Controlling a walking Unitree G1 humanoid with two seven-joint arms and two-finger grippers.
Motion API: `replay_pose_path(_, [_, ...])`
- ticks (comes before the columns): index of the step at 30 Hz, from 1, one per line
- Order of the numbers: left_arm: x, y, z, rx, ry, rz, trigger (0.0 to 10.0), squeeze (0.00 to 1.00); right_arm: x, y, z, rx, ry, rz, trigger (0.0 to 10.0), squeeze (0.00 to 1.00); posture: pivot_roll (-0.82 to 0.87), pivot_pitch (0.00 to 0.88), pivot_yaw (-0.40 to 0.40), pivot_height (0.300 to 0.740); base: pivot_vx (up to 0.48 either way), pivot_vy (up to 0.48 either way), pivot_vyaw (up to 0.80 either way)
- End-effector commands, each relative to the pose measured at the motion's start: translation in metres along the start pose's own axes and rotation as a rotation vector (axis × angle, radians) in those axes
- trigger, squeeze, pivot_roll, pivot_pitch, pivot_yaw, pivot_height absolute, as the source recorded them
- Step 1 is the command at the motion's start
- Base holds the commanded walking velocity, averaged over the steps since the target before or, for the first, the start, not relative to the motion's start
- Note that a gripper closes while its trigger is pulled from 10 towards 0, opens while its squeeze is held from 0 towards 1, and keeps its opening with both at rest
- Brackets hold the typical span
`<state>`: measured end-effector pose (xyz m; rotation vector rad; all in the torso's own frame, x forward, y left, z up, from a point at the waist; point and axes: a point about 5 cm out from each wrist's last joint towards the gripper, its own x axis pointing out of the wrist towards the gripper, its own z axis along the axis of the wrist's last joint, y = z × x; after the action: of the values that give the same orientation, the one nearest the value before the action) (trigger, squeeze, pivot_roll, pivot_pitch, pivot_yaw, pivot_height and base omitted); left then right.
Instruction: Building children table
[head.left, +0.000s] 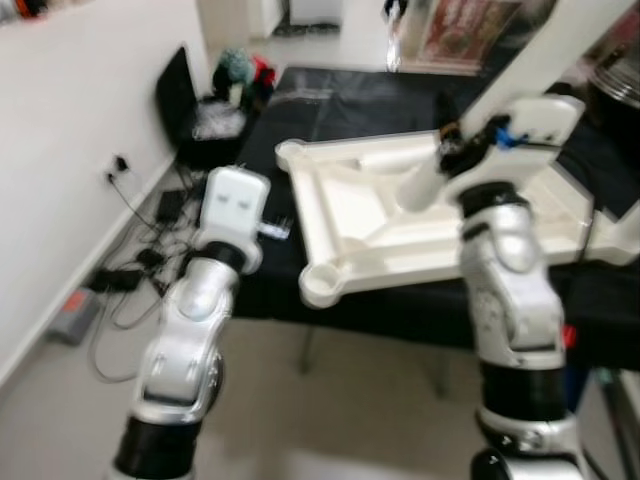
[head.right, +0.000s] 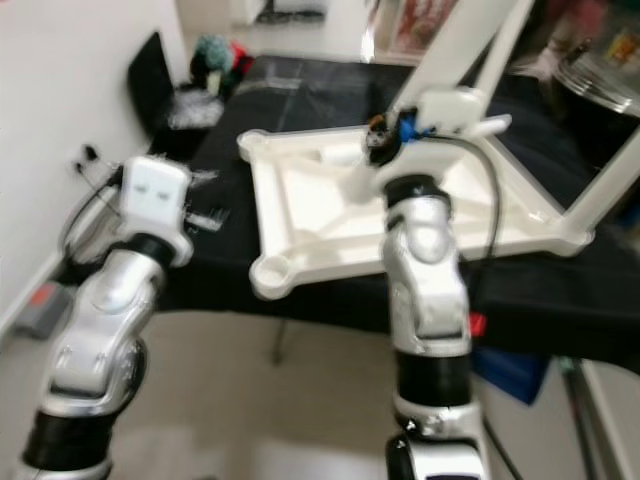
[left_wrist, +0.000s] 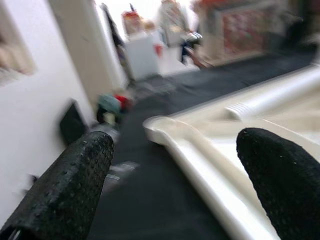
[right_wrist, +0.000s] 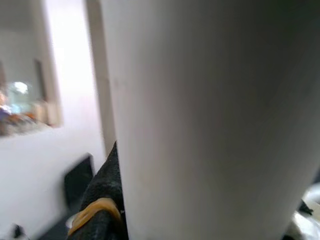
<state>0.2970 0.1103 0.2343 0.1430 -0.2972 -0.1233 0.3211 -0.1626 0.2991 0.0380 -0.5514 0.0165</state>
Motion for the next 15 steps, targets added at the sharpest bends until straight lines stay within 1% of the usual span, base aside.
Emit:
replay_pose_path(1, [-0.003, -0.003, -0.002, 0.0, 0.015, -0.019, 10.0, 0.0, 0.003, 0.001, 0.003, 0.013, -0.006, 0.016, 10.0, 0.0, 0.14, 0.131, -0.022, 0.74, 0.0, 0.0, 0.0])
replay_pose_path(2, [-0.005, -0.004, -0.003, -0.002, 0.022, -0.025, 10.0, 0.0, 0.005, 0.0, 0.003, 0.007, -0.006, 0.025, 10.0, 0.0, 0.14, 0.131, -0.022, 0.74, 0.0, 0.0, 0.0])
replay_pose_path(6, [-0.005, -0.004, -0.003, -0.002, 0.022, -0.025, 10.0, 0.0, 0.005, 0.0, 0.003, 0.007, -0.006, 0.025, 10.0, 0.0, 0.14, 0.131, -0.022, 0.74, 0.0, 0.0, 0.0])
replay_pose_path(7, [-0.008, -0.006, -0.005, -0.014, 0.03, -0.032, 10.0, 0.0, 0.008, -0.001, 0.004, 0.011, -0.004, 0.03, 10.0, 0.0, 0.13, 0.135, -0.018, 0.74, 0.0, 0.0, 0.0])
replay_pose_path(8, [-0.011, -0.008, -0.005, -0.025, 0.035, -0.039, 10.0, 0.0, 0.013, -0.003, 0.007, 0.021, -0.014, 0.031, 10.0, 0.0, 0.14, 0.147, -0.026, 0.74, 0.0, 0.0, 0.74])
replay_pose_path(10, [-0.011, -0.008, -0.005, -0.025, 0.035, -0.039, 10.0, 0.0, 0.013, -0.003, 0.007, 0.021, -0.014, 0.031, 10.0, 0.0, 0.14, 0.147, -0.026, 0.74, 0.0, 0.0, 0.74])
replay_pose_path(11, [-0.013, -0.011, -0.005, -0.034, 0.036, -0.046, 10.0, 0.0, 0.018, -0.004, 0.01, 0.027, -0.026, 0.039, 10.0, 0.0, 0.14, 0.15, -0.028, 0.74, 0.0, 0.0, 0.8])
replay_pose_path(12, [-0.013, -0.011, -0.005, -0.034, 0.036, -0.046, 10.0, 0.0, 0.018, -0.004, 0.01, 0.027, -0.026, 0.039, 10.0, 0.0, 0.14, 0.15, -0.028, 0.74, 0.0, 0.0, 0.8])
replay_pose_path(14, [-0.017, -0.017, -0.003, -0.051, 0.038, -0.067, 10.0, 0.0, 0.033, -0.005, 0.015, 0.012, -0.035, 0.06, 10.0, 0.0, 0.14, 0.16, -0.03, 0.74, 0.0, 0.0, 0.8])
replay_pose_path(15, [-0.017, -0.017, -0.003, -0.051, 0.038, -0.067, 10.0, 0.0, 0.033, -0.005, 0.015, 0.012, -0.035, 0.06, 10.0, 0.0, 0.14, 0.16, -0.03, 0.74, 0.0, 0.0, 0.8])
